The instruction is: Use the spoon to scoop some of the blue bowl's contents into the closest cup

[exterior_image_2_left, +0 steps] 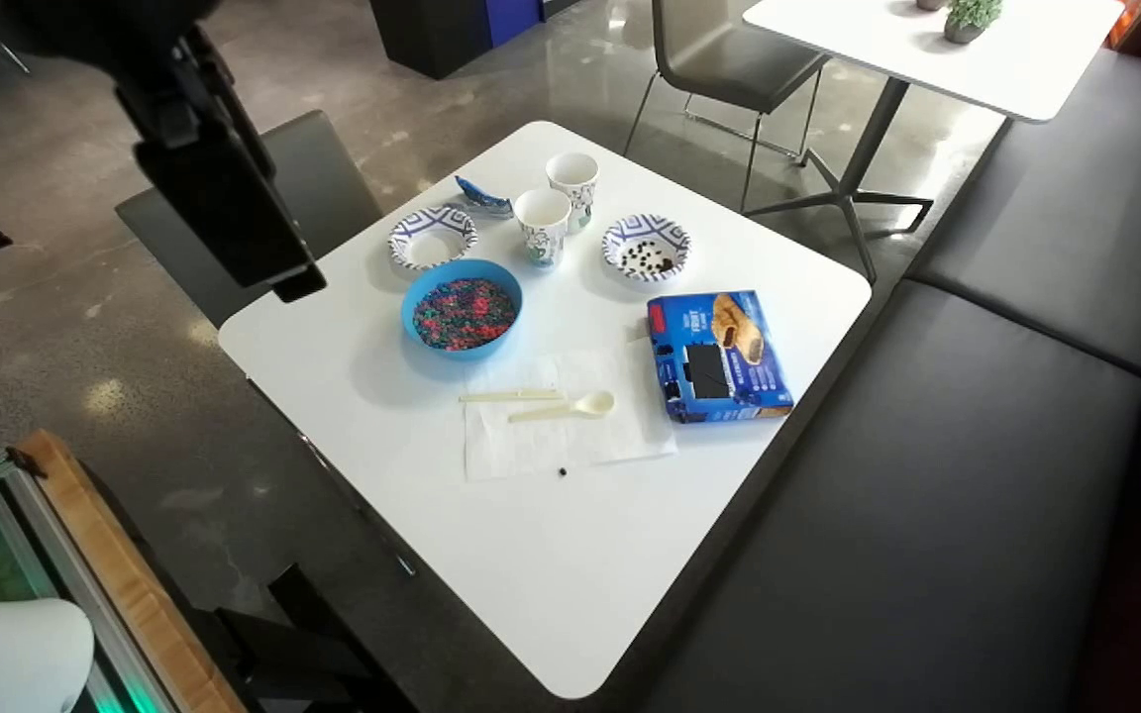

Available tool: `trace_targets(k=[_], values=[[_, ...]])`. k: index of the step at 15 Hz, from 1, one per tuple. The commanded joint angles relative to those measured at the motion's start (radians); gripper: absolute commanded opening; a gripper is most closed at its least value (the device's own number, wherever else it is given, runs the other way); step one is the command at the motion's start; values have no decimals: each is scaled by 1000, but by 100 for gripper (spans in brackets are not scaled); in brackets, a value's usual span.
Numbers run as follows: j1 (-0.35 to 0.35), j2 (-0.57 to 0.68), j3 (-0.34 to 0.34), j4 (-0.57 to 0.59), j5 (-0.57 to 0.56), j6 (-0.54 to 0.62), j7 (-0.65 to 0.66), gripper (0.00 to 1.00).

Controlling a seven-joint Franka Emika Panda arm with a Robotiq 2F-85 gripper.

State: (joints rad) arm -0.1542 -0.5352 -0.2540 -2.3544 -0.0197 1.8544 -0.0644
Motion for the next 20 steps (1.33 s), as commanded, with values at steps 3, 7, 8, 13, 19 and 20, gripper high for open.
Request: trace_targets(k=[3,7,8,13,19,20], values=[[-10,46,18,21,33,5,19,100],[6,180,49,33,120,117,130,100],[6,221,65,32,138,175,176,100],[-2,423,140,44,124,432,449,100],[26,656,159,87,-39,669,783,100],[37,695,148,102,-71,690,824,100]])
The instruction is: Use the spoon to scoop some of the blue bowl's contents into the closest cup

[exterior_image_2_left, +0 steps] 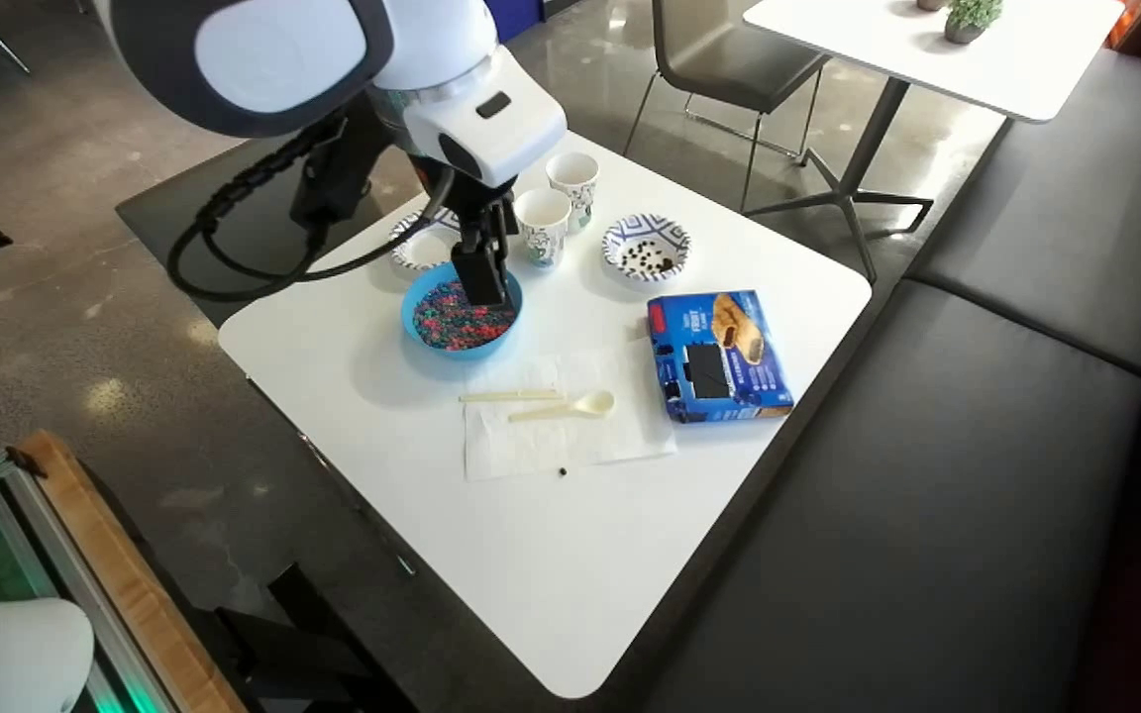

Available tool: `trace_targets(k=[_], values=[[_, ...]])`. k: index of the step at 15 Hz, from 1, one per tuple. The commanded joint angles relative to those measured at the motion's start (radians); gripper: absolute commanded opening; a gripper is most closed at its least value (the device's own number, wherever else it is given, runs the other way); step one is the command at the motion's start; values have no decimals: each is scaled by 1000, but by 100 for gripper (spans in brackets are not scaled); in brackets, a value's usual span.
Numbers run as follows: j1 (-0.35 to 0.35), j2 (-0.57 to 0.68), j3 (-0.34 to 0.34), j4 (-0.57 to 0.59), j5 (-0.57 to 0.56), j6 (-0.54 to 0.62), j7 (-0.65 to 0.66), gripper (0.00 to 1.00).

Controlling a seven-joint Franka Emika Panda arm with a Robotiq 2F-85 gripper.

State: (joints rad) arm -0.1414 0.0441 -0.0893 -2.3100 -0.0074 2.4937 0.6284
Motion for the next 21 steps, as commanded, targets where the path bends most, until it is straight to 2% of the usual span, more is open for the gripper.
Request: trace_targets(k=[1,5,7,8,9,10,13,17,21], values=[[34,154,-28,69,-101,89,160,100],[86,280,-73,112,-135,204,189,100],[137,350,-128,138,-196,290,215,100],[167,383,-163,156,-232,299,219,100],[169,404,-162,180,-208,223,182,100],[155,342,-149,124,-160,266,157,100],[177,399,-169,160,-161,258,156,100],[177,404,-172,170,-164,255,155,100],[259,512,-232,188,-195,341,255,100]])
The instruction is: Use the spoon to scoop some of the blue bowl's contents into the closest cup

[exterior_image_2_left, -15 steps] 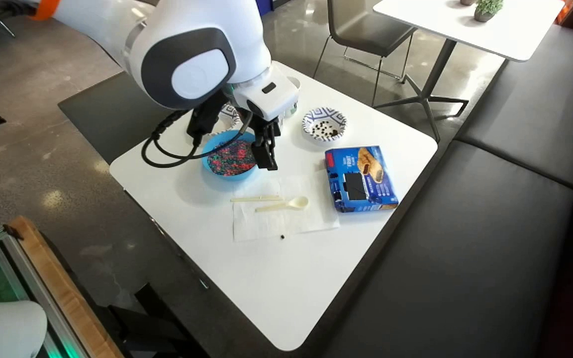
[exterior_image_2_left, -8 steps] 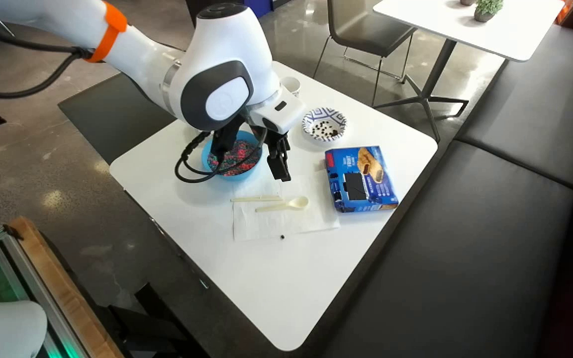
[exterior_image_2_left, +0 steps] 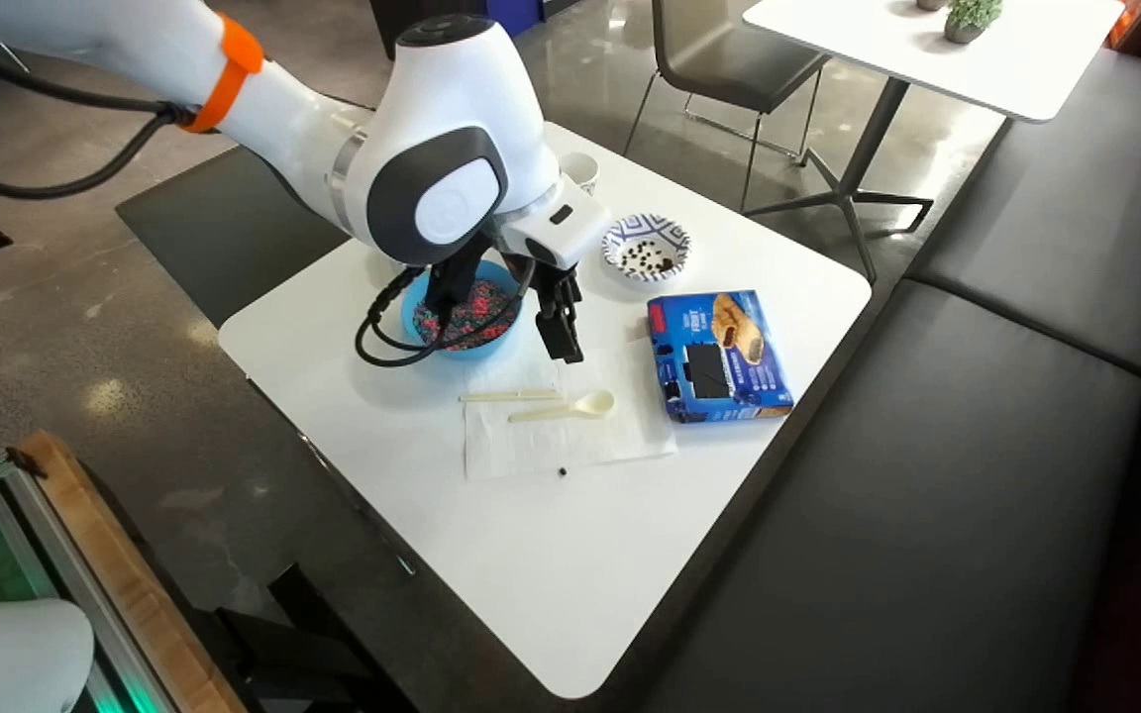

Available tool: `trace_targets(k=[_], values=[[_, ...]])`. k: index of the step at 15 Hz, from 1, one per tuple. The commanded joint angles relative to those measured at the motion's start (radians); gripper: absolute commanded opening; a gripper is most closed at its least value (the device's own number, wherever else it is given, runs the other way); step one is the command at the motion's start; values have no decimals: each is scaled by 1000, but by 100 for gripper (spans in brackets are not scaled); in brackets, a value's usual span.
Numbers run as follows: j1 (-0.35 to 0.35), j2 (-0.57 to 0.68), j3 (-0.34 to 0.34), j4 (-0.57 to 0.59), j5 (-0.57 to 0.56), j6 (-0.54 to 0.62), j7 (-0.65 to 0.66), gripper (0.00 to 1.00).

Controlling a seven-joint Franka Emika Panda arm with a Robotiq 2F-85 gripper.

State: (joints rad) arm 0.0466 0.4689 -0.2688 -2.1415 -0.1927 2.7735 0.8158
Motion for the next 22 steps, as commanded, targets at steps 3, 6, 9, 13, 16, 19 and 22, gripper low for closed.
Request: trace_targets(k=[3,6,9,13,16,19,22], values=[[130,181,-88,34,4,108,109,100],[148,262,-96,61,56,150,112,100],[138,324,-88,91,114,181,92,100],[141,354,-103,105,180,205,73,100],[162,347,-130,83,181,203,48,100],[168,335,-147,49,174,216,9,100],[154,335,-129,39,181,230,-41,100]])
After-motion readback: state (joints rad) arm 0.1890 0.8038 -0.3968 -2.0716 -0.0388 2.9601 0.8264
